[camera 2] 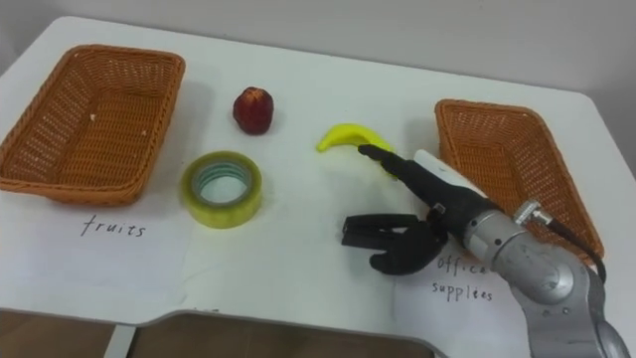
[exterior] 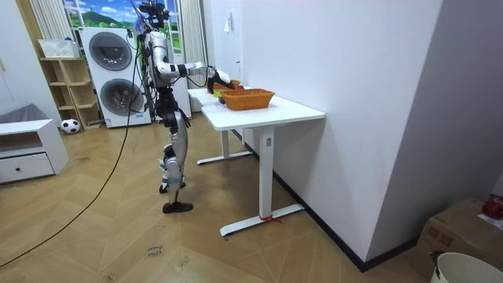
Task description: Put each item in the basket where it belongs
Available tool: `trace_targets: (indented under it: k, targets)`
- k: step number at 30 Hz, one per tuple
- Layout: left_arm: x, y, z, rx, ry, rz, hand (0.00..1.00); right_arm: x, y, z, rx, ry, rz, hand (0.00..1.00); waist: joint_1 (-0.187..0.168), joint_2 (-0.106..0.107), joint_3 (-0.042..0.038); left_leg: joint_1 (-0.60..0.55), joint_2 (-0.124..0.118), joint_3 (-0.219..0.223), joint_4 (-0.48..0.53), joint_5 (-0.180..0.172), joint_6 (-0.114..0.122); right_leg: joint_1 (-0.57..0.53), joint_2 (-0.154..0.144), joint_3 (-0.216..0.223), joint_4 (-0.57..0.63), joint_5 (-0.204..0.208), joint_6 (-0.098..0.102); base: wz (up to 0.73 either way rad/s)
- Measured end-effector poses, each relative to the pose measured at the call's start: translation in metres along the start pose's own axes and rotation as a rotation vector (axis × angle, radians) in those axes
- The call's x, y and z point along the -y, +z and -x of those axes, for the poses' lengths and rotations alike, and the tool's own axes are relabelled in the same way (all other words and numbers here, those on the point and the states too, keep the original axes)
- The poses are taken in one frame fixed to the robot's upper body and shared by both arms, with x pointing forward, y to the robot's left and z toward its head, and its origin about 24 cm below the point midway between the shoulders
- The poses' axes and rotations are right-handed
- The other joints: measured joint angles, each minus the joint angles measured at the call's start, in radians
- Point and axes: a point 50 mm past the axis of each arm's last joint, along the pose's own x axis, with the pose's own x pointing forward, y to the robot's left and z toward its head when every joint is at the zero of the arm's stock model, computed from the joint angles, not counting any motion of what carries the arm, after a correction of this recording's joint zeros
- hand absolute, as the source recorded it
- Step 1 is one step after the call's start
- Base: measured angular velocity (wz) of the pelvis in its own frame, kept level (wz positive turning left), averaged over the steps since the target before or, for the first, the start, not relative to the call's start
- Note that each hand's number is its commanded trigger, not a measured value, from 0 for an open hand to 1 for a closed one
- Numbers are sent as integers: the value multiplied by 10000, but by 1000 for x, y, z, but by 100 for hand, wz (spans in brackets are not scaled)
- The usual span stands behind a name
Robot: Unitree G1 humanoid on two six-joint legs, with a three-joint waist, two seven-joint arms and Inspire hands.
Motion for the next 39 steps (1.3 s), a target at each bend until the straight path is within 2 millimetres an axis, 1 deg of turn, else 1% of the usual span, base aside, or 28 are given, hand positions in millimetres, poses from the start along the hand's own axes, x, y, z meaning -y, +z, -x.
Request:
trace_targets:
  k: [6, 7, 13, 16, 19, 23, 25, 29, 31, 33, 36, 39]
  targets:
    - [4, 2, 0, 44, -290, -155, 0, -4, -9, -1, -451, 301, 1, 0, 10, -29, -20, -21, -2, -22, 24, 0, 0, -4, 0, 46, 1, 0, 0, 0]
    - [4, 2, 0, 44, -313, -162, 0, -5, -10, -2, -533, 347, -23, 0, 61, -31, -21, -20, -1, -21, 30, 0, 0, -5, 0, 48, 1, 0, 0, 0]
    - [5, 4, -1, 117, -387, -189, 0, -12, -8, -5, -500, 693, 46, 0, 129, -20, -13, -22, -1, -20, 43, 0, 0, -9, 0, 51, 4, 0, 0, 0]
    - [7, 9, -2, 226, -585, -247, 0, -12, -8, -5, -584, 734, 151, 0, 228, -21, -12, -25, 1, -22, 43, 0, 0, -8, 0, 36, 5, 0, 0, 0]
    - [9, 10, -2, 260, -630, -270, 0, -12, -9, -6, -713, 731, 224, 0, 255, -25, -9, -27, 1, -24, 41, 0, 0, -8, 0, 26, 5, 0, 0, 0]
    - [8, 10, -2, 260, -616, -250, 0, -13, -10, -6, -798, 738, 303, 0, 270, -35, 6, -32, 0, -56, 38, -1, 1, 0, -4, -38, 6, 0, 0, 2]
    - [8, 11, -3, 269, -603, -257, 0, -15, -11, -7, -883, 854, 300, 0, 243, -31, 27, -35, 0, -112, 49, -1, 1, 19, -6, -79, 5, 0, 0, 6]
    - [9, 13, -3, 315, -612, -165, 0, -21, -15, -10, -1178, 1092, 485, 0, 262, -23, 39, -63, -1, -174, 55, -1, 1, 24, -13, -172, 4, 0, 0, 4]
    - [9, 13, -3, 319, -619, -173, 0, -22, -15, -12, -1234, 1073, 452, 0, 277, 19, 72, -83, -1, -209, 57, 0, 1, 27, -14, -210, 3, 0, 0, 2]
    - [9, 13, -3, 324, -617, -173, 0, -23, -15, -12, -1283, 1064, 513, 0, 274, 39, 85, -108, -1, -231, 73, 0, 1, 22, -14, -219, -1, 0, 0, 3]
    - [9, 13, -3, 327, -627, -158, 0, -21, -18, -14, -1445, 1049, 610, 0, 285, 28, 78, -101, -2, -239, 80, 0, 0, 22, -16, -211, -1, 0, 0, 0]
    - [9, 14, -3, 338, -625, -157, 0, -21, -19, -14, -1583, 1054, 722, 0, 373, 1, 60, -96, -4, -234, 85, 0, 0, 27, -20, -210, 1, 0, 0, 0]
